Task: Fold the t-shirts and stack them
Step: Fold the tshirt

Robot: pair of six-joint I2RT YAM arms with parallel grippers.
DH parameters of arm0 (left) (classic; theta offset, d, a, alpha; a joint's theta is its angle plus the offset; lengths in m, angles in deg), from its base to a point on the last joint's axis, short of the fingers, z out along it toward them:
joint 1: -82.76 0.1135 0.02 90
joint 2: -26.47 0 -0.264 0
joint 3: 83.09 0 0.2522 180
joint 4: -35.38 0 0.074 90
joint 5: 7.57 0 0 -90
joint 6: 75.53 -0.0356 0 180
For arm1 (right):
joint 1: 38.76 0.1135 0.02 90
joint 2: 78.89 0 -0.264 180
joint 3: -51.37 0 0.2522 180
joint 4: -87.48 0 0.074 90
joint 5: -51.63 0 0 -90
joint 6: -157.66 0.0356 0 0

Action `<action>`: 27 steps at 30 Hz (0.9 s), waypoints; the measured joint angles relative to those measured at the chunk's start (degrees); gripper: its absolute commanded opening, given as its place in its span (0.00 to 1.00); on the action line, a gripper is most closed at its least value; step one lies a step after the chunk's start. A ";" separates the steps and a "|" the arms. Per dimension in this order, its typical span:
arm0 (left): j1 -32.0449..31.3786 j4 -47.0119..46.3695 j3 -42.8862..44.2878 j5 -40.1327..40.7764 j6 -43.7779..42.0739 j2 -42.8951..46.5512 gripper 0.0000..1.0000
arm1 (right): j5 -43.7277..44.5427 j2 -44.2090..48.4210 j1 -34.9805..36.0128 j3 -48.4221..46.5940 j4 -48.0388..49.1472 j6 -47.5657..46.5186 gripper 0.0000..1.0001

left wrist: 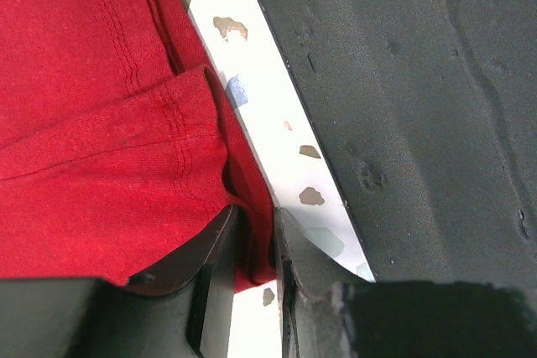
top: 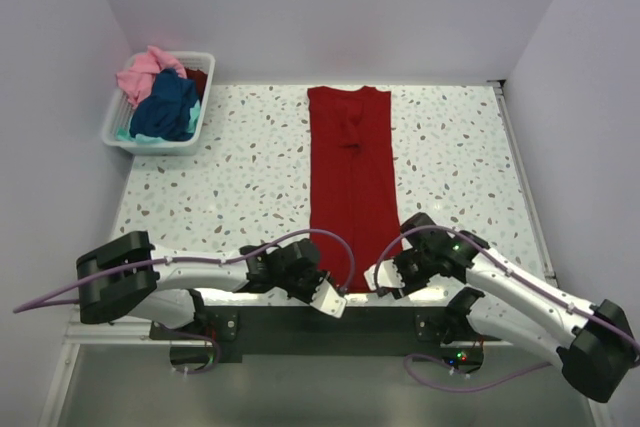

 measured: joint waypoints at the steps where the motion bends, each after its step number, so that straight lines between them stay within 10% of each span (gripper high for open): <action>1: 0.00 0.00 0.00 0.00 -0.02 0.00 0.29 | 0.02 0.79 0.00 -0.02 -0.07 0.04 0.47; 15: 0.00 -0.11 0.00 0.04 -1.51 -0.02 0.36 | 1.49 -8.44 0.85 0.00 -0.31 -0.31 0.46; 19: 0.00 -0.17 0.00 0.00 -2.16 -0.24 0.25 | 2.16 -10.82 1.29 -0.57 -0.11 -0.13 0.40; 24: 0.00 -0.35 0.00 -0.02 -3.19 -0.72 0.00 | 3.32 -12.79 1.46 -1.64 0.83 1.64 0.01; 27: 0.00 -0.42 0.00 -0.02 -3.32 -0.72 0.00 | 4.15 -13.62 1.64 -2.25 1.36 3.74 0.00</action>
